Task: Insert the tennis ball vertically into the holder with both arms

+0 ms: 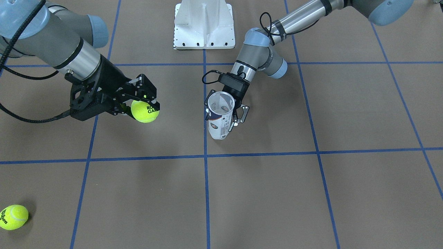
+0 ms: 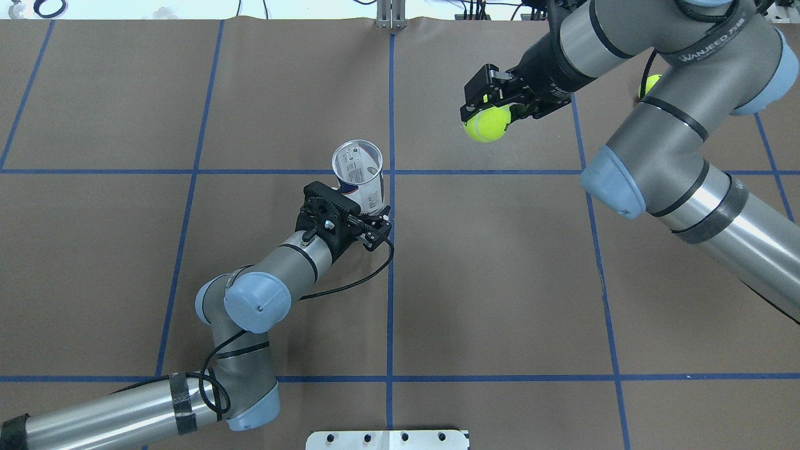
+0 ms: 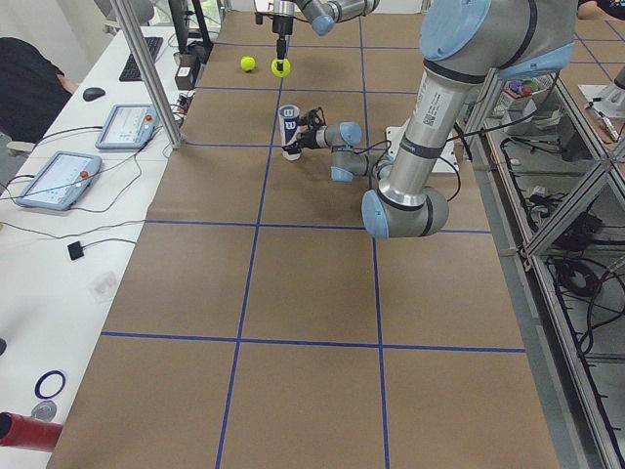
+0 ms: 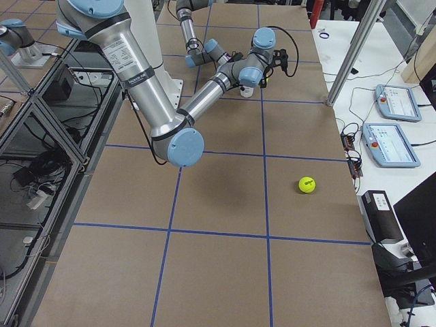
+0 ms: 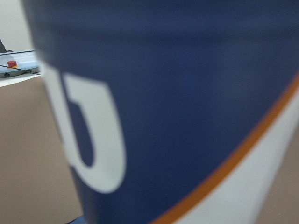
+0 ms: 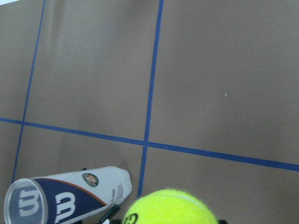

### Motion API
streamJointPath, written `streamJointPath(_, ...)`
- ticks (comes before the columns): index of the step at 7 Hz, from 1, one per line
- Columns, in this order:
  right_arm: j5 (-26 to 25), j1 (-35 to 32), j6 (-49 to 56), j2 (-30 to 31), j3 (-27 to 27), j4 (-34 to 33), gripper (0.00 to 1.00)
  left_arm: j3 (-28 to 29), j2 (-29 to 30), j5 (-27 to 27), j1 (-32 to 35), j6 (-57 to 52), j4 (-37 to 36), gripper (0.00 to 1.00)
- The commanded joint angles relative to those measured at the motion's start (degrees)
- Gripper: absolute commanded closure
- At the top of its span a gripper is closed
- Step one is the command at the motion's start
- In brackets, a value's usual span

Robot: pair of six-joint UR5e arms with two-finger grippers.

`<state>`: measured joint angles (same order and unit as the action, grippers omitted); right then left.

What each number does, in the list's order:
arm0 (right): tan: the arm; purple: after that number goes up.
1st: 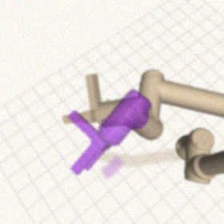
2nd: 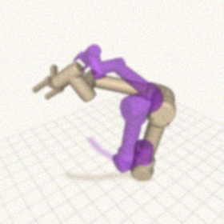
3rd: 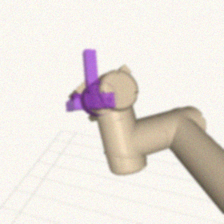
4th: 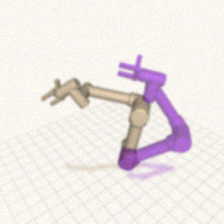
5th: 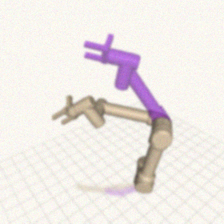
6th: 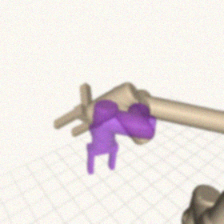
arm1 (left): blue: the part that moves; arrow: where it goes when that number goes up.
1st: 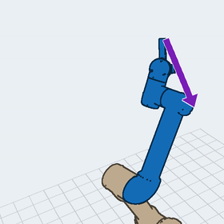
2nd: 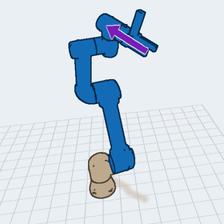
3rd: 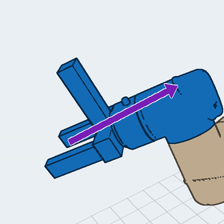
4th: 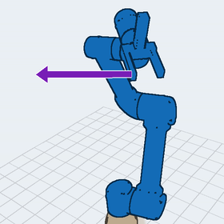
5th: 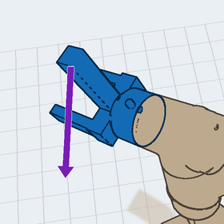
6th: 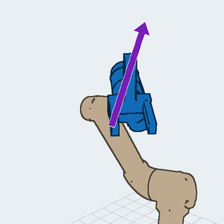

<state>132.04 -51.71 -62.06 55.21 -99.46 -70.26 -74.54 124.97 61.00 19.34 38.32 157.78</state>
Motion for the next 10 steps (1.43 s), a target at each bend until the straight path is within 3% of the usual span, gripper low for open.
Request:
streamJointPath(1, -1.1, 1.8, -2.5, -5.0, -0.6, -3.9, 1.00, -0.1, 0.0, 0.1, 0.0, 0.1, 0.1, 0.15)
streamJointPath(5, -14.8, 13.1, -8.1, -9.2, -1.2, -5.8, 1.00, 0.0, 0.0, 0.1, 0.0, 0.1, 0.2, 0.17)
streamJointPath(10, -17.4, 13.7, -8.0, -14.0, 2.2, -7.8, 1.00, 0.2, -0.2, 0.0, -0.4, 0.1, 1.3, 0.18)
